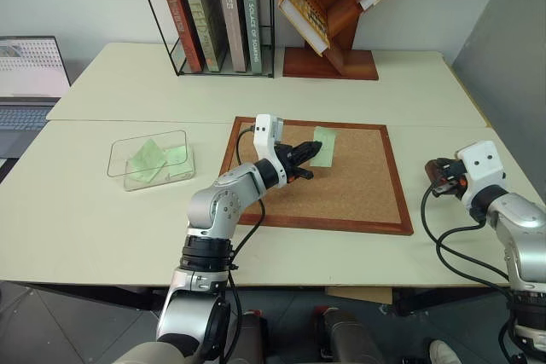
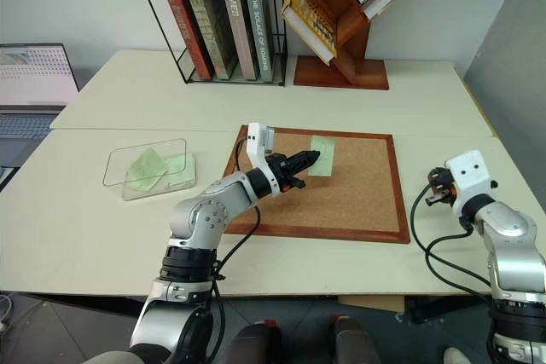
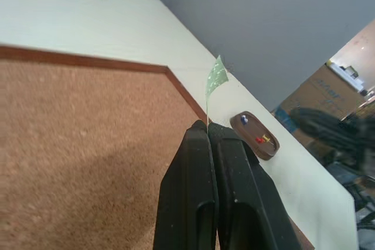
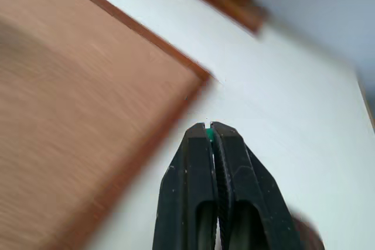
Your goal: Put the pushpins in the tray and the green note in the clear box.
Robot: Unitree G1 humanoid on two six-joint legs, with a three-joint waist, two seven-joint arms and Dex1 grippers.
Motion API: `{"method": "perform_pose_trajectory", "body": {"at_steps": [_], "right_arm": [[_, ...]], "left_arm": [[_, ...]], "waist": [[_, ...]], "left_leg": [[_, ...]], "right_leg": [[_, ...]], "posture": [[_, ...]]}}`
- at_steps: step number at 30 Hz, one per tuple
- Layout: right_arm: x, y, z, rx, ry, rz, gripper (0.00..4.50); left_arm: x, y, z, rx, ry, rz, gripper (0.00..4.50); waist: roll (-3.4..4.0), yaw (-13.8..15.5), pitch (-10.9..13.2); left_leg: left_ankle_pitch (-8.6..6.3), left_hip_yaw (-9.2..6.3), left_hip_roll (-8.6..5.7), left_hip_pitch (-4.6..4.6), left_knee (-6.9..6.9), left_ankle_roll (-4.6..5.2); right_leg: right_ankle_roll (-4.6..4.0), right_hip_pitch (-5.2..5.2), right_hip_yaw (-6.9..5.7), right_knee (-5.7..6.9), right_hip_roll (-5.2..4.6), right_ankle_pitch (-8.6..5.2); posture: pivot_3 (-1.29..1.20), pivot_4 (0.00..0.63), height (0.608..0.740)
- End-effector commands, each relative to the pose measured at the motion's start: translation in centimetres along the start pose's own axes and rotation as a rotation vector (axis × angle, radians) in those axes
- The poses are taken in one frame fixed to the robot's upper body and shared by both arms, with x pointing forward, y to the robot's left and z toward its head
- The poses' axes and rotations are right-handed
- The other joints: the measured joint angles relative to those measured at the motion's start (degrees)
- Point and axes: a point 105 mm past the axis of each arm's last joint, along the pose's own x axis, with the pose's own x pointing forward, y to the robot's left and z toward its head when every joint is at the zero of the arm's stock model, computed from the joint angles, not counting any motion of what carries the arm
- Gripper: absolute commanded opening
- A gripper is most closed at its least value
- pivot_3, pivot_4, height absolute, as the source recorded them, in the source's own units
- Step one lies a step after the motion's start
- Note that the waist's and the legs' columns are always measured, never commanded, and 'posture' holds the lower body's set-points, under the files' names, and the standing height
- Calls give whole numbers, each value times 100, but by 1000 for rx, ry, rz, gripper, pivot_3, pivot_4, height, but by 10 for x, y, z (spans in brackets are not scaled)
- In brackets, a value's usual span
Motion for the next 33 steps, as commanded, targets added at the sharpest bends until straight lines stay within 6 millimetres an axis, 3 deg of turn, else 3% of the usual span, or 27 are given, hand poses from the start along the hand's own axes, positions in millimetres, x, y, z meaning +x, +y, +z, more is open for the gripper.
{"method": "perform_pose_trajectory", "body": {"at_steps": [1,6,9,13,21,33], "right_arm": [[5,-23,-5,89,43,-90,0],[17,-30,-18,147,110,-120,0],[23,-35,-23,176,138,-143,511],[25,-38,-27,195,153,-162,1516],[25,-43,-16,203,116,-193,3026],[17,-56,-15,215,118,-238,3026]], "left_arm": [[-3,-12,13,67,-46,-21,47],[-6,-10,11,82,-43,-7,47],[-7,-11,10,84,-43,-4,0],[-7,-12,9,83,-42,-3,0],[-7,-11,9,89,-35,-7,0],[-2,-12,9,97,-32,-19,0]], "waist": [[1,-7,-1],[2,-9,-1],[2,-8,-1],[2,-5,-1],[2,-10,-1],[2,-11,-1]], "left_leg": [[0,1,0,2,0,0],[0,2,3,5,0,0],[0,3,3,2,-1,0],[0,2,2,-2,0,1],[0,2,3,-2,0,1],[0,3,2,-2,0,1]], "right_leg": [[0,0,0,1,1,0],[1,1,0,1,11,1],[1,0,0,-2,10,1],[2,0,1,-4,10,1],[3,0,1,-3,11,2],[4,0,1,-4,11,2]], "posture": [[0,150,740],[0,150,740],[0,150,740],[0,150,740],[0,150,740],[0,150,740]]}}
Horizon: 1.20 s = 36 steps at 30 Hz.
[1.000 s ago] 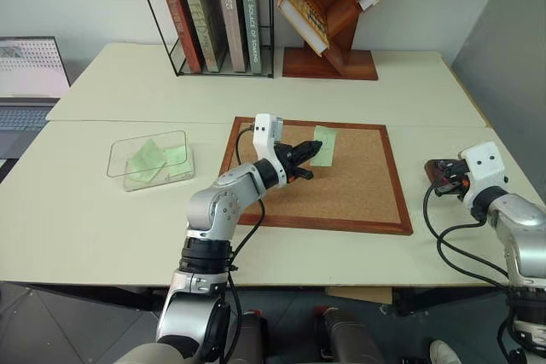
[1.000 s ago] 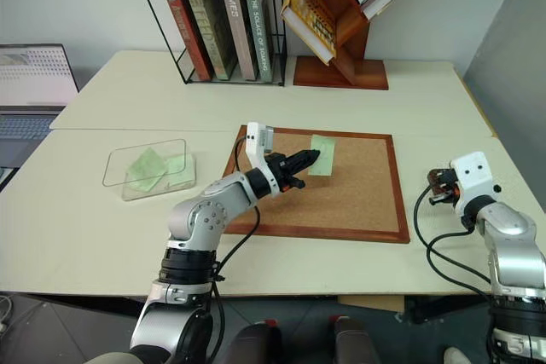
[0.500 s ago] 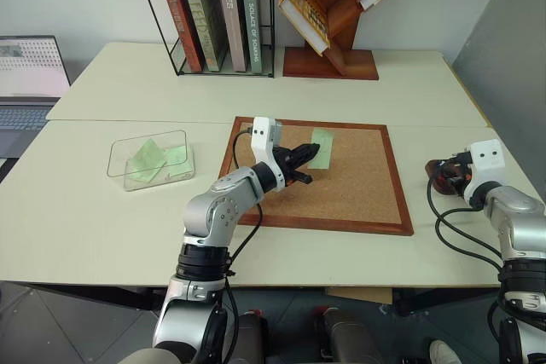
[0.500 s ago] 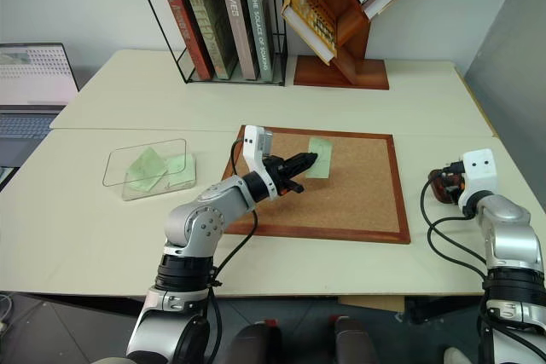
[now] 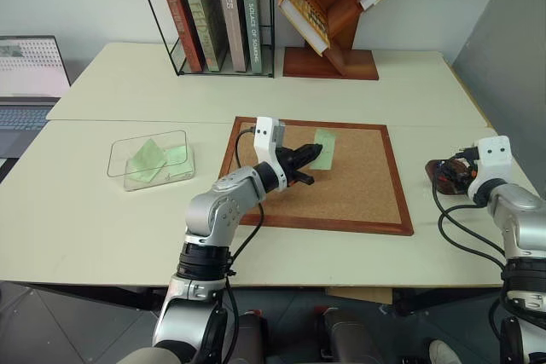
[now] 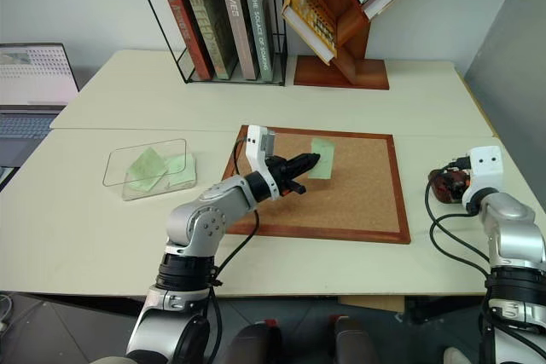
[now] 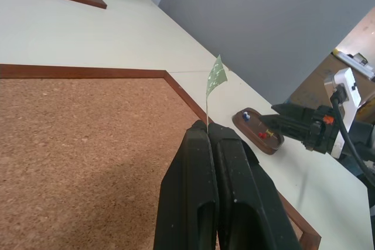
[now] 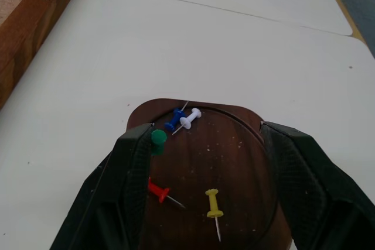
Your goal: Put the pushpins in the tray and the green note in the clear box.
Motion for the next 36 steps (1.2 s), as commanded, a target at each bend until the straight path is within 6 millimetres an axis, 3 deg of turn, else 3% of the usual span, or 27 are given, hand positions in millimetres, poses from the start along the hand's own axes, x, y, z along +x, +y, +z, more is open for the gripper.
{"method": "perform_pose_trajectory", "body": {"at_steps": [1,17,21,25,28,31,36], "right_arm": [[-5,-14,17,-15,-49,-54,3026],[3,-24,4,-137,7,-151,3026],[1,-26,14,-97,-47,-153,3026],[-6,-26,39,-16,-180,-125,3026],[-14,-12,56,10,-264,-14,3026],[-24,18,69,-28,-333,172,3026],[-42,72,79,-159,-388,449,3026]], "left_arm": [[4,-8,12,38,-41,-31,0],[4,-7,14,48,-53,-28,0],[5,-7,15,49,-55,-28,0],[5,-7,19,52,-65,-29,0],[3,-5,30,72,-89,-20,0],[-6,2,51,128,-143,30,0],[-42,31,80,212,-204,215,0]], "waist": [[0,-2,0],[0,-4,0],[0,-5,0],[0,-6,0],[0,-7,0],[0,-20,0],[0,-67,0]], "left_leg": [[0,0,0,0,0,0],[0,1,0,0,0,0],[0,0,1,0,0,0],[0,1,0,0,0,0],[0,0,0,0,0,0],[0,0,4,0,-1,0],[0,-8,12,1,-2,0]], "right_leg": [[0,0,0,0,0,0],[0,0,2,0,1,0],[0,0,2,0,1,0],[1,0,1,1,1,0],[1,0,1,0,2,0],[1,-1,0,0,5,0],[1,-1,-1,0,11,0]], "posture": [[0,150,740],[0,150,740],[0,150,740],[0,150,740],[0,150,740],[0,150,740],[0,150,740]]}}
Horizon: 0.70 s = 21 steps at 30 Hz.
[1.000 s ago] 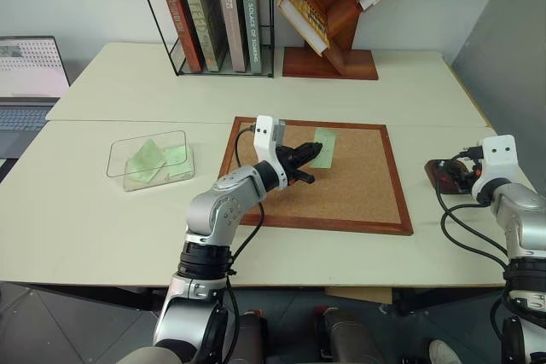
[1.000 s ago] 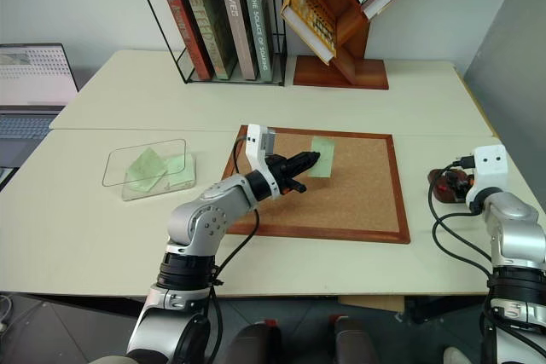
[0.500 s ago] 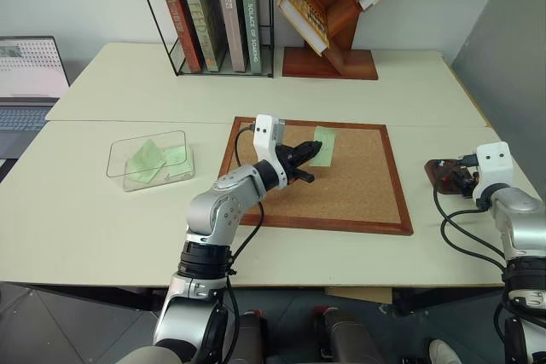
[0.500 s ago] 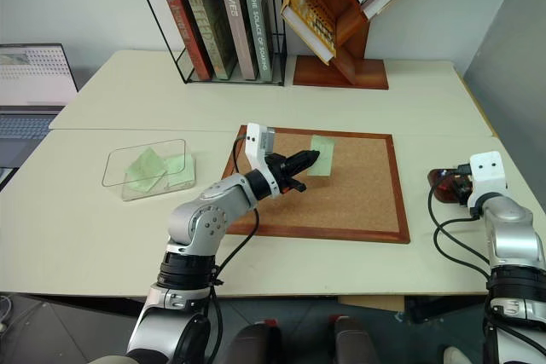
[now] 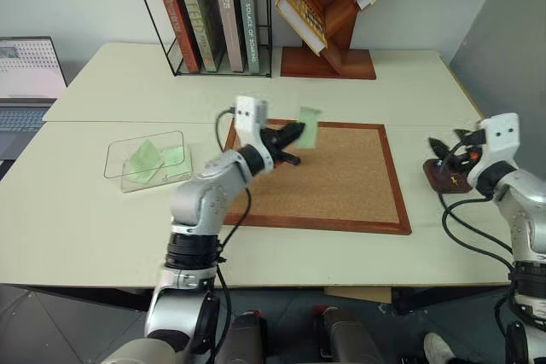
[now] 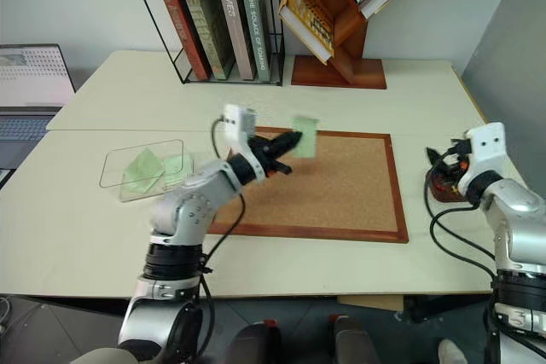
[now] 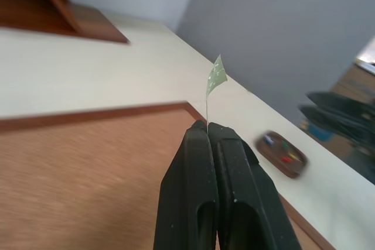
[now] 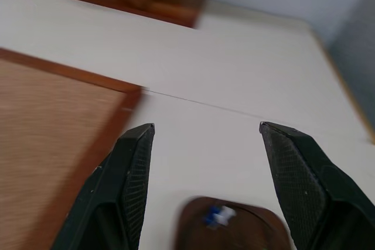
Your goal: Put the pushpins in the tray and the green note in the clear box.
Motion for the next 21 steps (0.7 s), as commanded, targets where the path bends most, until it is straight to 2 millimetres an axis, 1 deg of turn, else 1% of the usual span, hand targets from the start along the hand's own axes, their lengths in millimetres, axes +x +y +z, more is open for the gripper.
{"method": "perform_pose_trajectory", "body": {"at_steps": [1,2,5,7,9,12,13,14,16,18,21], "right_arm": [[0,32,26,-89,-88,172,3026],[1,38,28,-102,-97,205,3026],[2,76,46,-83,-160,397,3026],[1,91,53,-73,-182,483,3026],[0,109,60,-68,-196,584,3026],[1,126,65,-65,-204,674,3026],[3,130,66,-66,-209,690,3026],[4,133,66,-67,-212,699,3026],[5,143,67,-65,-217,737,3026],[6,150,67,-69,-218,761,3026],[7,155,65,-79,-216,777,3026]], "left_arm": [[-24,20,36,111,-90,118,0],[-30,25,40,122,-94,146,0],[-66,56,57,216,-101,330,0],[-87,74,63,242,-93,449,0],[-118,94,63,278,-55,600,0],[-157,117,58,297,1,793,0],[-169,125,57,303,14,856,0],[-176,129,56,309,22,895,0],[-200,142,54,301,39,1020,0],[-212,149,51,287,47,1085,0],[-212,153,47,263,49,1101,0]], "waist": [[0,-35,0],[0,-39,0],[0,-72,0],[-1,-97,1],[-1,-101,1],[-2,-85,1],[-2,-82,1],[-4,-76,2],[-10,-29,3],[-11,-9,3],[-11,52,3]], "left_leg": [[0,0,0,0,0,0],[0,1,-1,1,1,0],[0,5,-6,2,2,0],[0,5,-3,2,1,0],[0,1,-1,2,0,0],[0,-5,1,5,-1,0],[0,-4,0,5,-1,0],[0,-4,-2,5,0,0],[0,-7,-7,4,4,0],[0,-7,-10,4,6,0],[0,-8,-14,3,5,0]], "right_leg": [[0,0,1,0,0,0],[0,1,0,1,-1,0],[2,1,-1,0,-7,1],[2,-1,0,0,-7,1],[2,-1,-1,0,-8,1],[1,2,-5,0,-18,1],[1,2,-6,0,-34,1],[1,1,-8,1,-39,1],[1,3,-13,1,-46,1],[1,4,-15,1,-53,1],[1,3,-16,0,-60,1]], "posture": [[0,150,740],[0,150,740],[0,150,740],[0,150,740],[0,150,740],[0,150,740],[0,150,740],[0,150,740],[0,150,740],[0,150,740],[0,150,740]]}}
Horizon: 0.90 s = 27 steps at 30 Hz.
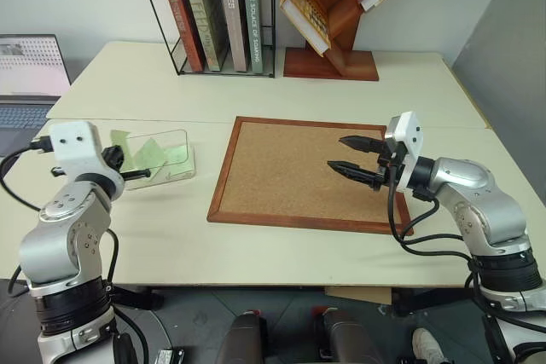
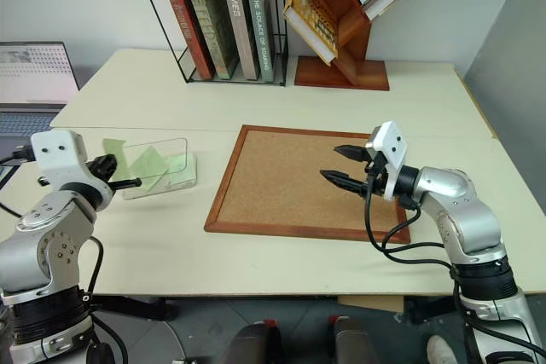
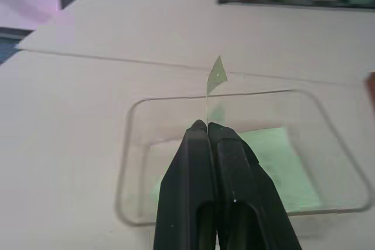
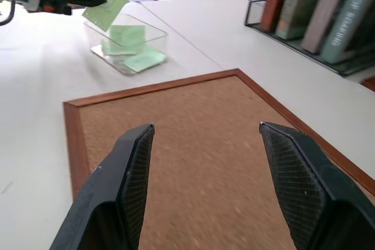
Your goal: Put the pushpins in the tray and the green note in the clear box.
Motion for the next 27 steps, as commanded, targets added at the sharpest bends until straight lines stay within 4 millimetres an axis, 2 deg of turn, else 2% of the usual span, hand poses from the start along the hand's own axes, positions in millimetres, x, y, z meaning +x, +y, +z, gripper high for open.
{"method": "perform_pose_trajectory", "body": {"at_steps": [1,9,11,12,13,23,26,27], "right_arm": [[4,4,10,-47,-25,23,3026],[4,10,7,-58,-11,25,3026],[3,10,6,-58,-7,25,3154],[3,11,6,-58,-7,24,3154],[3,11,5,-58,-6,24,3154],[4,12,4,-54,0,29,3154],[3,11,5,-53,-2,24,3154],[2,11,5,-52,-3,18,3154]], "left_arm": [[2,7,7,-15,-25,38,0],[11,-12,4,-43,-14,-20,0],[11,-14,7,-51,-26,-18,399],[12,-14,8,-53,-30,-17,479],[11,-14,10,-56,-36,-15,791],[6,-19,24,3,-97,-24,2743],[1,-33,35,1,-171,-91,3352],[-2,-42,38,10,-192,-135,3352]], "waist": [[0,39,0],[-1,43,0],[-1,44,0],[-2,42,0],[-2,42,0],[-2,40,0],[-2,40,0],[-2,40,0]], "left_leg": [[0,1,-1,0,-1,0],[0,2,1,-1,-1,0],[0,3,0,-1,-2,0],[0,2,1,-2,-2,0],[0,3,1,-2,-2,0],[0,4,1,-2,-2,0],[0,4,1,-2,-2,0],[0,5,1,-3,-2,0]], "right_leg": [[-1,0,0,0,-1,0],[-3,-1,-2,1,-4,1],[-4,-1,-2,1,-4,2],[-4,-2,-3,0,-4,2],[-4,-2,-2,0,-4,2],[-4,-3,-3,1,-4,2],[-5,-2,-2,0,-4,3],[-5,-2,-2,0,-5,3]], "posture": [[0,150,740],[0,150,740],[0,150,740],[0,150,740],[0,150,740],[0,150,740],[0,150,740],[0,150,740]]}}
